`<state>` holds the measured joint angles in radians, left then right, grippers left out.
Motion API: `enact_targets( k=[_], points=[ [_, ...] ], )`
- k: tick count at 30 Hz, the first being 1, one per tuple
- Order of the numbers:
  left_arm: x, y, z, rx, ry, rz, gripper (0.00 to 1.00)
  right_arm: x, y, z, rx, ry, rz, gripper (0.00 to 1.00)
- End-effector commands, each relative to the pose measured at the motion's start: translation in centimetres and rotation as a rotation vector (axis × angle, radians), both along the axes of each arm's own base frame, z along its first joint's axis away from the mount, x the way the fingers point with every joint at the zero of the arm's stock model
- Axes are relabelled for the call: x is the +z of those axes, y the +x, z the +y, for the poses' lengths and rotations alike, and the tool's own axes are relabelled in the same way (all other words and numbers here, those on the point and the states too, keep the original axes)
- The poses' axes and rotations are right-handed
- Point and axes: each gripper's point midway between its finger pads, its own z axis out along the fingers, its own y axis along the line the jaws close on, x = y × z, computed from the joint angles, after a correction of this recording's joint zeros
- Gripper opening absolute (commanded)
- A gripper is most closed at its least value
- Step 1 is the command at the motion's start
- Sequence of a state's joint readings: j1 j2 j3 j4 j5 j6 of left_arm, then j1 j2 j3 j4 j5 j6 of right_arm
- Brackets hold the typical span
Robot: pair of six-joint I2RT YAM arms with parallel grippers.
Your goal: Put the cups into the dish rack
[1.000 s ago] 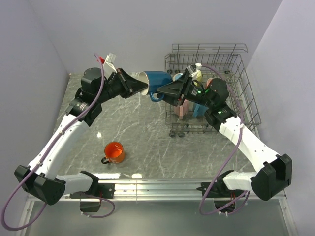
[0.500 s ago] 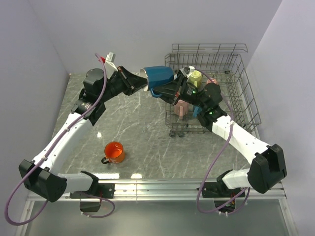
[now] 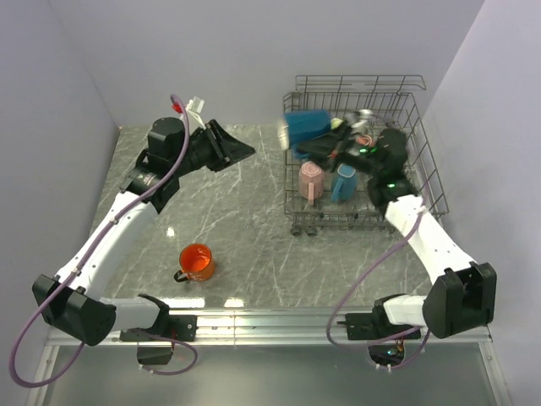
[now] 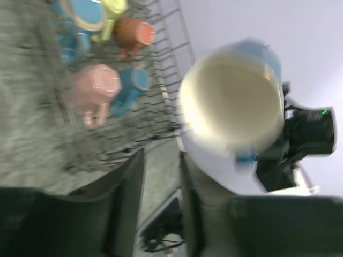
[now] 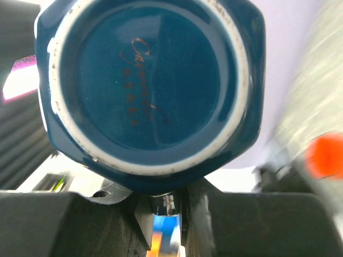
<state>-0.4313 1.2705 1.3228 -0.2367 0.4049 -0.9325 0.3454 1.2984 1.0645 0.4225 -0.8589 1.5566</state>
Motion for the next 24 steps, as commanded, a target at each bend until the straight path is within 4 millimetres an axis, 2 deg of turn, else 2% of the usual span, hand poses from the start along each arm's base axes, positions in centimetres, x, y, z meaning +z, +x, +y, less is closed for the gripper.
enact_targets(
  k=[1,2,4,5,6,7,8,9,10,11,12,13,14,16,17,21,24],
  points=[
    [0.4,-0.6,2.3,0.016,0.093,-0.070,0.42,2.1,3.7,-7.6,-0.278,-0.105,-0.153,0.00],
    [-0.1,-0.7,2.8,0.023,0.109,-0.051,0.45,1.8,4.1,-8.7,-0.307,-0.153,-0.188,0.00],
    [-1.1,-0.7,3.5,0.035,0.149,-0.036,0.52,-0.4,5.3,-11.4,-0.384,-0.250,-0.116,0.00],
    [-2.0,-0.6,4.1,0.052,0.175,-0.007,0.57,-0.3,6.2,-13.9,-0.460,-0.302,-0.116,0.00],
    [-2.5,-0.7,4.4,0.060,0.197,0.006,0.59,-3.3,6.7,-15.9,-0.527,-0.439,-0.052,0.00],
    [-3.0,-0.7,4.8,0.066,0.224,0.010,0.62,-4.8,7.4,-17.2,-0.561,-0.515,-0.011,0.00],
    [-3.4,-0.8,5.2,0.073,0.240,0.019,0.63,-4.9,7.9,-19.1,-0.616,-0.621,-0.047,0.00],
    [-4.0,-1.1,5.6,0.086,0.264,0.035,0.64,-7.2,7.3,-20.1,-0.621,-0.705,0.059,0.00],
    [-4.4,-1.1,5.9,0.092,0.282,0.033,0.65,-9.3,8.4,-22.3,-0.698,-0.813,0.127,0.00],
    [-4.4,-1.5,6.2,0.098,0.289,0.033,0.65,-9.8,8.6,-23.3,-0.722,-0.872,0.148,0.00],
    [-5.0,-1.6,6.5,0.103,0.301,0.044,0.65,-11.5,8.1,-24.1,-0.707,-0.952,0.195,0.00],
    [-5.4,-1.8,6.7,0.107,0.314,0.052,0.65,-13.4,8.6,-26.0,-0.743,-1.049,0.260,0.00],
    [-5.9,-2.1,6.8,0.103,0.319,0.060,0.65,-13.6,8.8,-27.0,-0.751,-1.112,0.264,0.00],
    [-6.3,-2.6,6.9,0.096,0.329,0.075,0.64,-16.2,8.7,-28.5,-0.730,-1.225,0.351,0.00],
    [-6.3,-2.7,7.1,0.100,0.331,0.075,0.64,-16.5,8.8,-29.7,-0.757,-1.280,0.368,0.00],
    [-7.1,-3.2,7.4,0.111,0.337,0.089,0.64,-19.4,9.4,-30.6,-0.732,-1.349,0.408,0.00],
    [-7.4,-3.5,7.4,0.109,0.332,0.103,0.63,-20.8,9.7,-31.0,-0.733,-1.372,0.430,0.00]
  ],
)
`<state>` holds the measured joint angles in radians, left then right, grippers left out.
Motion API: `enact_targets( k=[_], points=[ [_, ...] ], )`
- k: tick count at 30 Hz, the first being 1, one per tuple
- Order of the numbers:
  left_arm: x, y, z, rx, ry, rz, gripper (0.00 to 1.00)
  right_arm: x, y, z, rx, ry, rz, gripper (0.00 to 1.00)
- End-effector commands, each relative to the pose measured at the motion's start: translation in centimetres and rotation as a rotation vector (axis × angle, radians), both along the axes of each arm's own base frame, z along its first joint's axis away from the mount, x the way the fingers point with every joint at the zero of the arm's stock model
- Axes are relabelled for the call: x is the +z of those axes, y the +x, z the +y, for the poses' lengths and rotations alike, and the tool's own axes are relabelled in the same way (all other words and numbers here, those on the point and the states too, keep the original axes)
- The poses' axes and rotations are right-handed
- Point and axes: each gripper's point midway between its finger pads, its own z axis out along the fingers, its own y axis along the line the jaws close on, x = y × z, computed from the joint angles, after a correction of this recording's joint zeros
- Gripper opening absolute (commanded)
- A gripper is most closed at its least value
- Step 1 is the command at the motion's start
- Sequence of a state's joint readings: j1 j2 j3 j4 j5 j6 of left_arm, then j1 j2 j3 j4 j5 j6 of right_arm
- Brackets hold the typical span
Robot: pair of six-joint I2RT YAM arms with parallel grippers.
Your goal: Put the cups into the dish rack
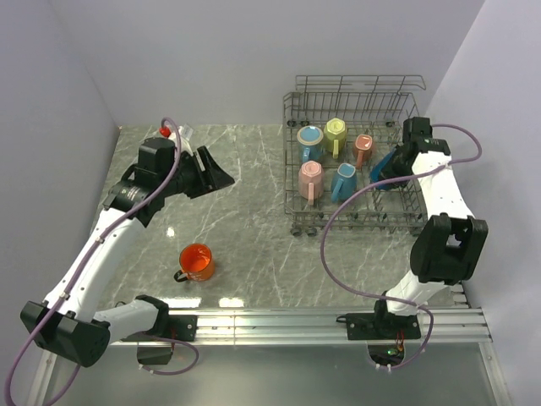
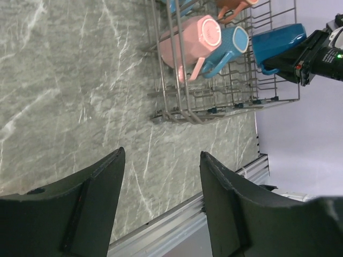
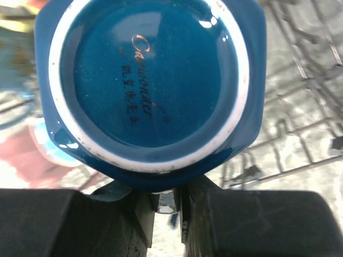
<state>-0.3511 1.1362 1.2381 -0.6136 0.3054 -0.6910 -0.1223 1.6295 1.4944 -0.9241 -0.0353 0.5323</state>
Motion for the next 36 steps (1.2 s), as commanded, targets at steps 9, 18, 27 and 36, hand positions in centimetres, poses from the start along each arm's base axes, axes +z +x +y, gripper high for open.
enact_targets(
  k=[9,18,27,36],
  points=[
    [-0.4,-1.0,1.3,0.034,0.035,-0.005,0.61,-1.0,1.0,-1.5,0.023,-0.176,-0.008,0.00],
    [-1.1,-1.4,1.6,0.052,0.040,0.017,0.59,-4.2,-0.9,1.0,0.076,-0.184,0.064,0.00],
    [-5.6,-1.1,3.6,0.121,0.192,0.156,0.57,-6.9,-2.2,1.9,0.103,-0.194,0.166,0.25],
    [-8.0,-1.9,4.5,0.125,0.253,0.220,0.57,-5.5,-2.0,1.4,0.085,-0.216,0.158,0.61]
  ],
)
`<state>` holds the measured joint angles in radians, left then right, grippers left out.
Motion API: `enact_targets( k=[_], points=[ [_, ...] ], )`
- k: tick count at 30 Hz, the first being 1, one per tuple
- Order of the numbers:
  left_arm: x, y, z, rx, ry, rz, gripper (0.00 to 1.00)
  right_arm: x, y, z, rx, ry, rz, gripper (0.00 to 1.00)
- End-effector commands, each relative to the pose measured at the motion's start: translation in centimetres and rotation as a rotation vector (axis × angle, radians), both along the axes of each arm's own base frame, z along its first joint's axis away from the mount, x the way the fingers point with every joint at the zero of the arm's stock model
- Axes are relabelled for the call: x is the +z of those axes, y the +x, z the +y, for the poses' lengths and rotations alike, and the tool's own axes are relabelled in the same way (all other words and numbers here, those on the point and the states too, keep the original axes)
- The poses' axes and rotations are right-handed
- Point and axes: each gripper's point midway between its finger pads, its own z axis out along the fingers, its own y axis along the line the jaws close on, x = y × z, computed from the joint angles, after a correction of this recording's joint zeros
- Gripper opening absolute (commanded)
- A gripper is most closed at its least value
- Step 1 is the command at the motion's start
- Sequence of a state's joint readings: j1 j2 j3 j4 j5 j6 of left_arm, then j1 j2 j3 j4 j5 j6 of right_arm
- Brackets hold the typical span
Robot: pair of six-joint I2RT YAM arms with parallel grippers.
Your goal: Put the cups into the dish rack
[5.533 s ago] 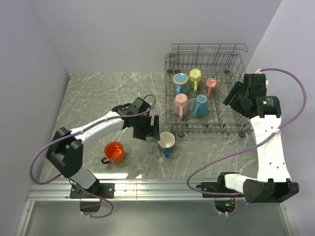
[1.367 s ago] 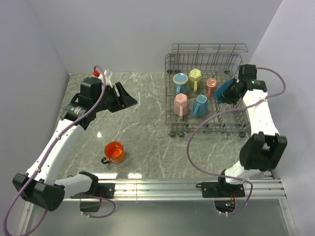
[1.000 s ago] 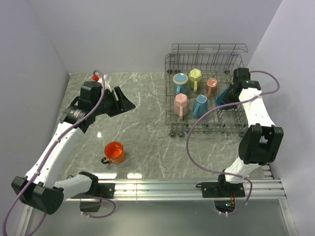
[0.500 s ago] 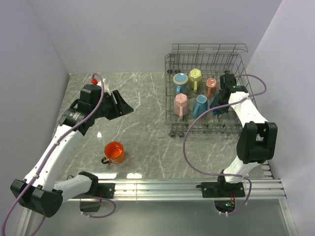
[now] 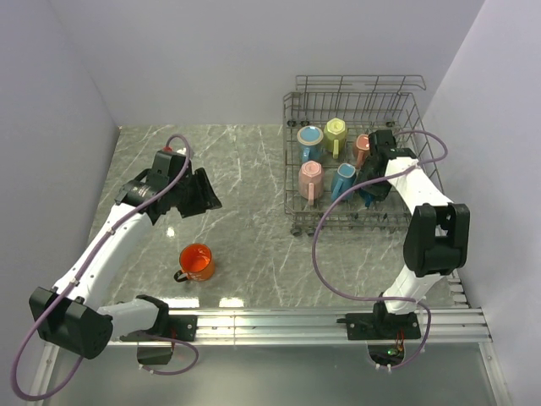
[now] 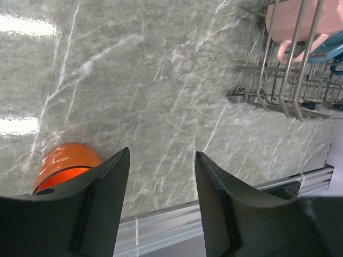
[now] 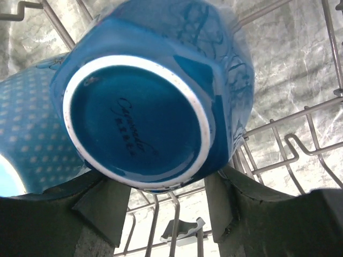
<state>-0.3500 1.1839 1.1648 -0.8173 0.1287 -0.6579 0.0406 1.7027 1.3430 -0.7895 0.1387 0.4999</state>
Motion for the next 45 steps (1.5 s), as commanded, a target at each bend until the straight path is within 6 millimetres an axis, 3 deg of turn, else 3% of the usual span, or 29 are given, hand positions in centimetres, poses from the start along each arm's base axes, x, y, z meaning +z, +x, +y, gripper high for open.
enact_targets(
  k=[1,8,21,30,41,43,45],
  points=[
    [0.4,-0.4,0.6,-0.002,0.018,-0.026,0.57,1.3,-1.8,-1.4,-0.030,-0.054,0.053,0.62],
    [-0.4,-1.0,1.5,0.016,0.058,0.003,0.58,5.5,-2.4,-1.1,-0.030,-0.035,-0.016,0.62],
    [-7.0,-5.2,2.4,0.050,0.080,0.210,0.54,14.0,-4.4,-1.3,-0.058,-0.027,-0.197,0.65],
    [-9.7,-6.6,2.0,0.029,0.076,0.278,0.55,13.9,-5.5,-1.2,-0.052,-0.019,-0.198,0.65],
    [-11.8,-5.8,1.5,0.024,0.095,0.346,0.53,13.6,-6.8,-1.2,-0.037,-0.019,-0.204,0.65],
    [-12.5,-5.6,1.5,0.022,0.107,0.365,0.52,13.6,-6.9,-1.2,-0.034,-0.021,-0.203,0.65],
    [-13.2,-5.6,1.4,0.016,0.124,0.391,0.43,13.7,-6.9,-1.3,-0.035,-0.021,-0.205,0.65]
  ],
)
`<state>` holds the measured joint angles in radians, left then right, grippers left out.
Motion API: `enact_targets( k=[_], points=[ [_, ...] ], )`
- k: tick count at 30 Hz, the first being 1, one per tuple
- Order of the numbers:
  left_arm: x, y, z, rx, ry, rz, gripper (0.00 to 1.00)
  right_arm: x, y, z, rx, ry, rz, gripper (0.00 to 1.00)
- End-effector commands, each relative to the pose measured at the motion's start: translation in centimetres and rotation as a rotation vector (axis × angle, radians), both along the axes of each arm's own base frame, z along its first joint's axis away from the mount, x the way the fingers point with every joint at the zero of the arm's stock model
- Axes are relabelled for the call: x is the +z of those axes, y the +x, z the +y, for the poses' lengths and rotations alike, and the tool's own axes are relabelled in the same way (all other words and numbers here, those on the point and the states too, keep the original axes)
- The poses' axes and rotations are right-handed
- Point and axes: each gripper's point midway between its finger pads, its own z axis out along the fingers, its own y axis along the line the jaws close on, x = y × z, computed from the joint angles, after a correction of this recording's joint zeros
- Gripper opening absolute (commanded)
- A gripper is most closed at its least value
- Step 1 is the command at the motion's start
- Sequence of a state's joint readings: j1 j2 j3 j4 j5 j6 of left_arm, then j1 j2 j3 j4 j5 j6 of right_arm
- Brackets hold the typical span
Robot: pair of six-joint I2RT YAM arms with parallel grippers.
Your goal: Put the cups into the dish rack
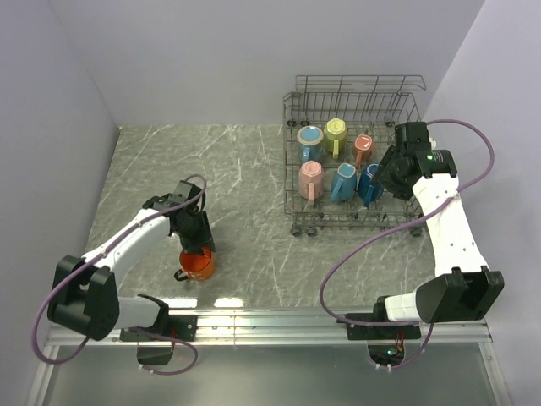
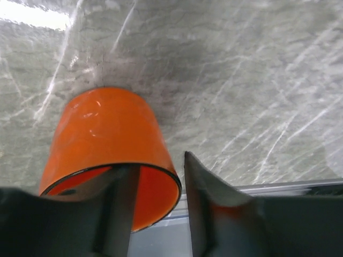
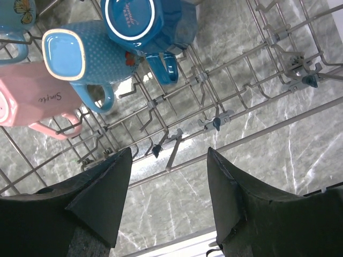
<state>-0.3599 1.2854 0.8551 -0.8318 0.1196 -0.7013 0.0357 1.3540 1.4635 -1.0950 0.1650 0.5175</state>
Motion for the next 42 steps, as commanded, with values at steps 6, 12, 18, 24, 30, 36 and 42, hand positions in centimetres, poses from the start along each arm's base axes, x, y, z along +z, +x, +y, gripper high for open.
enact_targets(
  k=[6,12,18,24,30,36,42],
  points=[
    [0.1,1.2,-0.9,-0.023,-0.002,-0.011,0.02,1.4,-0.3,-0.4,0.000,-0.001,-0.055,0.65],
    [4.7,3.3,-2.0,-0.051,-0.046,-0.091,0.00,2.2,0.0,-0.3,0.001,0.012,-0.081,0.65],
    [16.4,8.2,-5.0,-0.020,-0.234,-0.340,0.00,5.3,1.3,4.3,0.198,0.199,-0.247,0.65],
    [31.6,10.1,-9.5,-0.137,-0.723,-0.657,0.00,10.0,1.6,10.8,0.475,0.491,-0.389,0.65],
    [38.6,7.7,-10.6,-0.241,-1.203,-0.709,0.00,14.4,0.7,14.9,0.647,0.743,-0.525,0.65],
    [40.3,8.9,-7.8,0.020,-1.677,-0.490,0.00,17.6,-1.5,18.9,0.960,0.630,-0.706,0.69],
    [42.7,10.2,-7.1,0.198,-1.802,-0.236,0.00,17.7,-1.6,22.8,1.102,0.497,-0.768,0.69]
  ],
)
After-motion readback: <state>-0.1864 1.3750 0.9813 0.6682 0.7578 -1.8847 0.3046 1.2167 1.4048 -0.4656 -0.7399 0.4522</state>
